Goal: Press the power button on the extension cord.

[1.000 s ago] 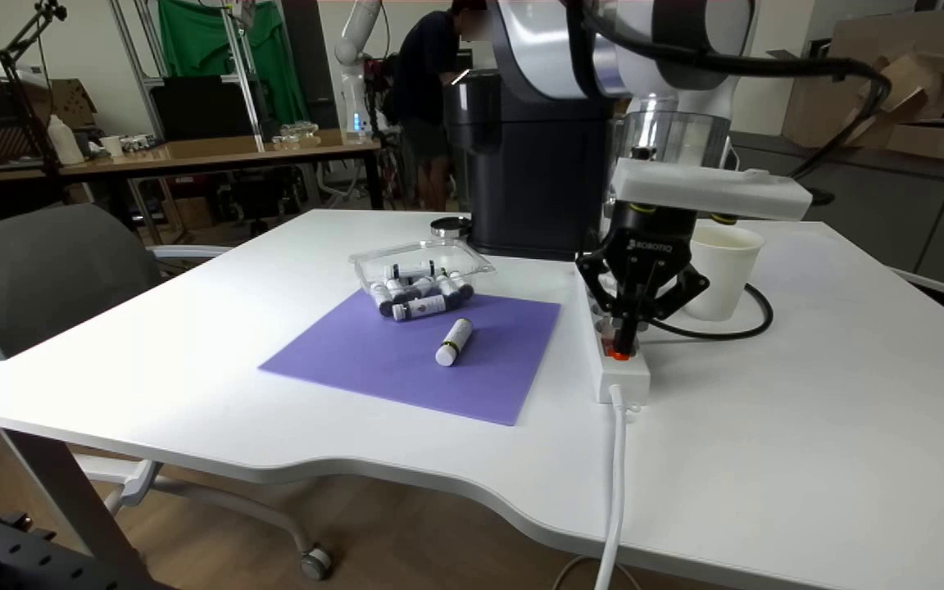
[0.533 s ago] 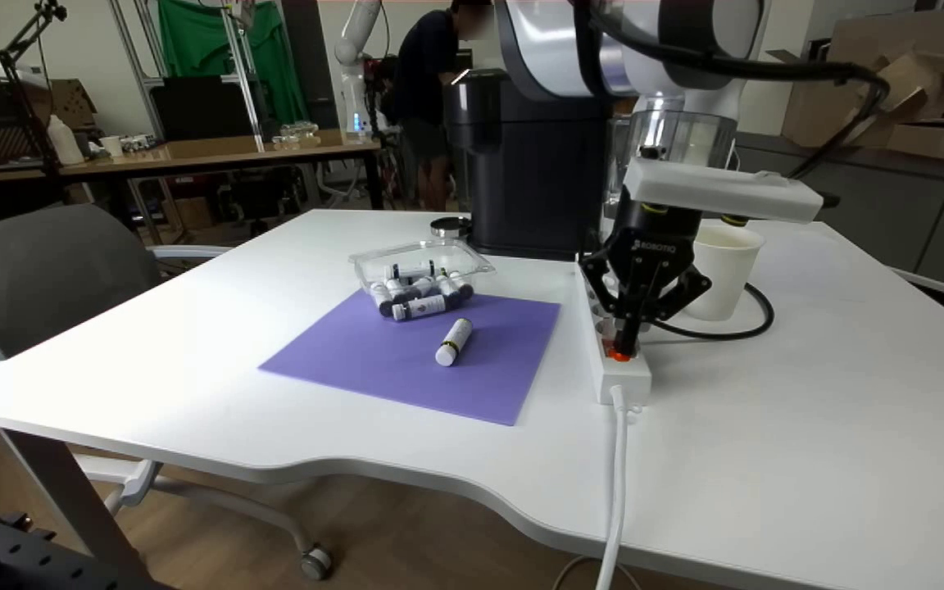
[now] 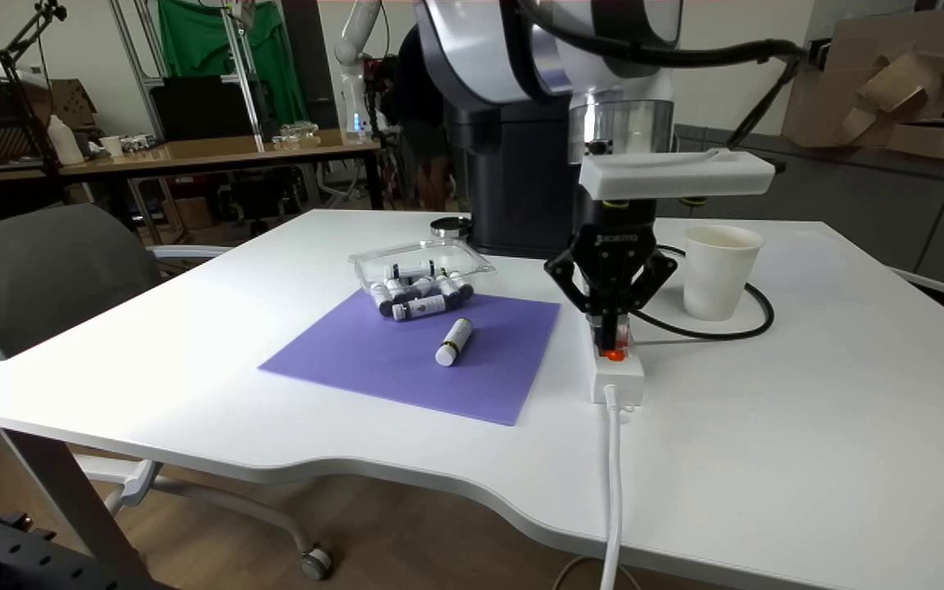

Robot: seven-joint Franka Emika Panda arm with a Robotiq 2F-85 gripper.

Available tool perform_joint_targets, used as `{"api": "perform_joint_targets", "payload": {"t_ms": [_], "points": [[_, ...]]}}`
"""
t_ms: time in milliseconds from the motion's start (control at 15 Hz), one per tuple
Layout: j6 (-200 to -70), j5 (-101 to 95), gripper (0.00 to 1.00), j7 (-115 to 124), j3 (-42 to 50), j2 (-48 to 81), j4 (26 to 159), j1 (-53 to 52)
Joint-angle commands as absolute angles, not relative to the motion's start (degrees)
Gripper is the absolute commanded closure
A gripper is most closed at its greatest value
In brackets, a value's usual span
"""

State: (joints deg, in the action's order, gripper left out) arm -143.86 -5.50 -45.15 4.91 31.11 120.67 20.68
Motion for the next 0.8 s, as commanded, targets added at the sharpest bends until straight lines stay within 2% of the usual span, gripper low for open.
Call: {"api": "perform_joint_targets", "payload": {"t_ms": [0,200,267,400,733], "points": [[-148.79,-11.42,1.0,-40.79,7.89,23.02,130.12,16.26],[-150.57,-17.55,1.0,-34.82,10.63,18.57,134.18,12.12],[-150.17,-19.79,0.74,-32.57,11.32,17.3,134.92,10.92],[-149.93,-23.92,0.68,-27.84,12.2,14.79,136.18,9.07],[-149.92,-21.39,0.33,-20.7,10.17,8.75,138.85,8.62]]}}
